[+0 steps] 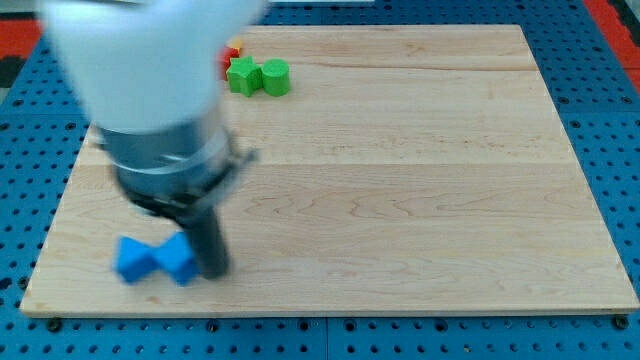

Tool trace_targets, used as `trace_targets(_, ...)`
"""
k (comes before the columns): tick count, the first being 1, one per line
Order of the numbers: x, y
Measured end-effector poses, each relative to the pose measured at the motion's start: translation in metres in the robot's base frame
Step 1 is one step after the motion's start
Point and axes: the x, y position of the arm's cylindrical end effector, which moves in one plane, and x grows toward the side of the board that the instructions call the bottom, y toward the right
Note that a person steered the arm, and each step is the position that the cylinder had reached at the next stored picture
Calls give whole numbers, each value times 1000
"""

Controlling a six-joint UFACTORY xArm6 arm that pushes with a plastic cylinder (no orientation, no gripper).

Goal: Slide the triangle to the bottom of the hexagon

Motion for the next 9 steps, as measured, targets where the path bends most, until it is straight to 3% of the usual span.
trace_targets(1,-15,-38)
trace_targets(2,44,35)
trace_targets(3,56,20)
trace_targets(5,50,-154)
trace_targets(6,-9,-129)
trace_targets(7,-28,-74)
trace_targets(8,-28,-56)
trace_targets(9,-58,-75)
